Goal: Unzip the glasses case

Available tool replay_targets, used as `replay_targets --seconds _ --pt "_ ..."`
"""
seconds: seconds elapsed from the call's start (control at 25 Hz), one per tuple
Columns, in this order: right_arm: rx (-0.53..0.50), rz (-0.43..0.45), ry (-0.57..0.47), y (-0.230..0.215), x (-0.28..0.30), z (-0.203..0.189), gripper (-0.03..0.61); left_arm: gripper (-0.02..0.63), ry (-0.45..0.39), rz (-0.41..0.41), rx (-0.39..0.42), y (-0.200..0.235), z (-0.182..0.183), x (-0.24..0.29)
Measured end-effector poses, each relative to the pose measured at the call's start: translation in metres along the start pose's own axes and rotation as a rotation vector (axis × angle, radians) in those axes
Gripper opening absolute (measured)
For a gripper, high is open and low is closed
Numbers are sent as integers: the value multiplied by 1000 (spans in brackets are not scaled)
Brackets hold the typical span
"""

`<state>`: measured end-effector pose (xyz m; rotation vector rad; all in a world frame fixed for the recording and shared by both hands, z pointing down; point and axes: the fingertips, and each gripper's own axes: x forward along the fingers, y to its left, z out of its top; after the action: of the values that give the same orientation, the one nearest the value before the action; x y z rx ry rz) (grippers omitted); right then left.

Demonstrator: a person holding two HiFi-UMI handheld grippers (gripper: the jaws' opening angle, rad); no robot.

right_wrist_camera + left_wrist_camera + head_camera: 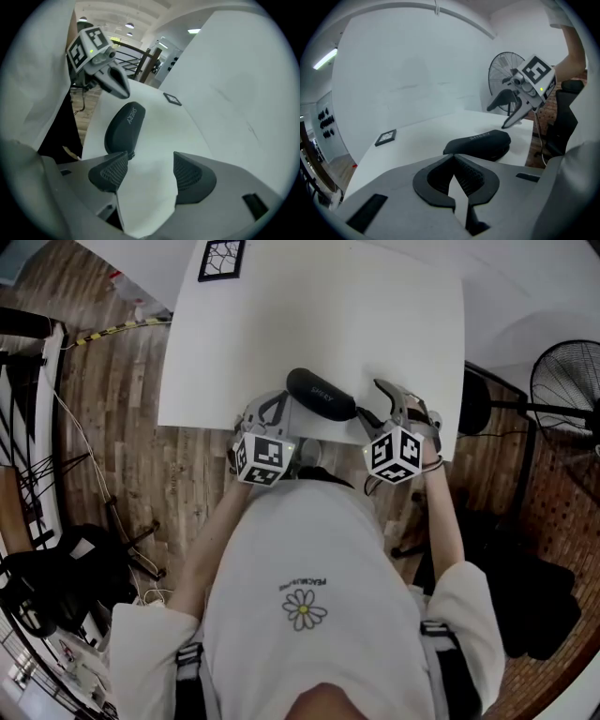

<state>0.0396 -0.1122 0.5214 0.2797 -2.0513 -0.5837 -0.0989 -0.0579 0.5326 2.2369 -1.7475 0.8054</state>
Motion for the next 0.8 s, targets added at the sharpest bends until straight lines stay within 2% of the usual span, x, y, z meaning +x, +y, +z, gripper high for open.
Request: replay_targets --seconds 0.12,0.24,0.36,0.52,0.6,0.8 --pt "139 -23 -74 -10 -20 18 267 14 17 -35 27 -11 -6 0" --pt "253 41 -163 5 -24 40 267 14 24 -42 18 -11 -10 0" --pt "240 73 -174 25 -11 47 273 14 24 -35 -38 -6 -10 1" --pt "145 88 -145 49 6 48 288 14 36 -55 -93 -3 -9 5" --pt "127 71 -136 52 12 46 290 14 35 -58 -99 -3 -9 5" --pt "174 -16 -144 27 7 43 288 14 41 -59 -105 -3 -11 4"
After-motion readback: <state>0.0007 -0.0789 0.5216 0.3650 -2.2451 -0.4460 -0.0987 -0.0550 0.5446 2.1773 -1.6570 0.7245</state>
